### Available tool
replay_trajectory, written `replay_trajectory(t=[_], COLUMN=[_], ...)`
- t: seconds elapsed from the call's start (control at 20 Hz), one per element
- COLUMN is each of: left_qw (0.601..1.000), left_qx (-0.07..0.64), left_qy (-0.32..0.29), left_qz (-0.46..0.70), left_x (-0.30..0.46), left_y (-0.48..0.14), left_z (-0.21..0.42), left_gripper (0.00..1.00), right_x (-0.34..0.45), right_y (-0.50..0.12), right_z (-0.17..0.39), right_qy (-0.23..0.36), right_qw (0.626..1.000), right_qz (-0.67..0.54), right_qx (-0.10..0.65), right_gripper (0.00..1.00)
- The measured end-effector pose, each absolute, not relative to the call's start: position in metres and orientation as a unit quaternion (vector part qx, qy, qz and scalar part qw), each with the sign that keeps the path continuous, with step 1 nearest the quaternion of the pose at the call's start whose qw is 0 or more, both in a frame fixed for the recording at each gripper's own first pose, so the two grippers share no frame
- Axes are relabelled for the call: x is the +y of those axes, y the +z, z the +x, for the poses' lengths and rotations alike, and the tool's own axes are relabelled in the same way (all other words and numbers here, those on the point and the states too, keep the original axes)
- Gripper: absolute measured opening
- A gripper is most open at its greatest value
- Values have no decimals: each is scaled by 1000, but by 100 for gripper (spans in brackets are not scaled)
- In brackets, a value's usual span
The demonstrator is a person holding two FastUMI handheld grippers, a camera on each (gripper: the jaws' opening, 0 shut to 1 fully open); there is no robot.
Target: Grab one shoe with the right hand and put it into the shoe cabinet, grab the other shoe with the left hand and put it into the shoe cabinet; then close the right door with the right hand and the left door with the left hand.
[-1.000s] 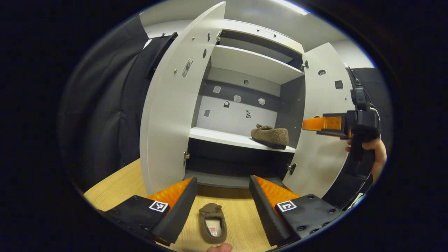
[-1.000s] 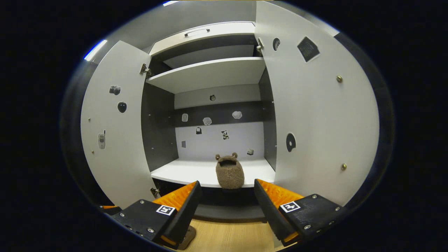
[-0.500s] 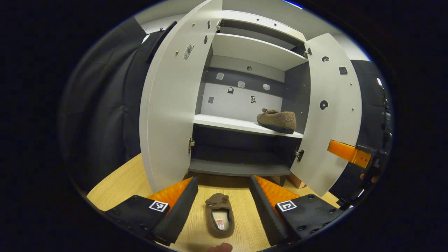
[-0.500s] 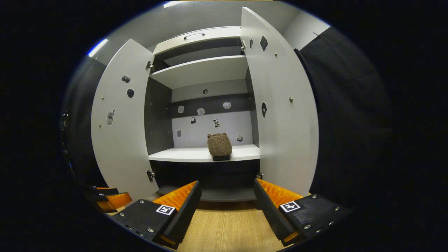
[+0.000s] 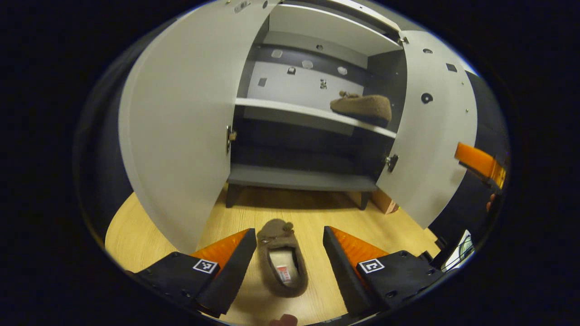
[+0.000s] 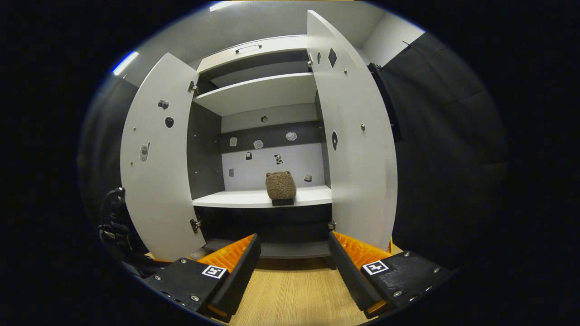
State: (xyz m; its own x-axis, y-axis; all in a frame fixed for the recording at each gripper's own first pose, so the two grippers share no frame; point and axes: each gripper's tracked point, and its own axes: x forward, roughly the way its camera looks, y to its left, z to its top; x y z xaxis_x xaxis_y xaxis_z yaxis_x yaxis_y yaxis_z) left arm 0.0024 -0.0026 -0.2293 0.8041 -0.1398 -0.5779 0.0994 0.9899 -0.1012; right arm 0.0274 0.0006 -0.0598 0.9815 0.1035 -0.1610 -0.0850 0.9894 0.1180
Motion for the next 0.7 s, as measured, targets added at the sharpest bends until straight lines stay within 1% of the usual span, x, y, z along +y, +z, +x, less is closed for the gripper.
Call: replay_trajectory(t=[0.1,0.25,0.4,0.7], left_qw=[939,928,923,921], left_qx=[339,371,383,390], left_qy=[-58,-40,-27,-9], left_qz=[-5,7,-3,-11], left_x=[5,19,27,41], left_y=[-268,-313,-334,-366], left_z=[2,8,24,60], left_gripper=[97,97,97,97], right_x=[9,15,13,-3], right_y=[-70,-85,-92,-81], right_z=[22,9,0,-1], right_qy=[58,64,61,47], right_qw=[991,988,986,990], right_qz=[64,77,79,52], right_qx=[99,120,134,120], right_gripper=[93,93,93,93])
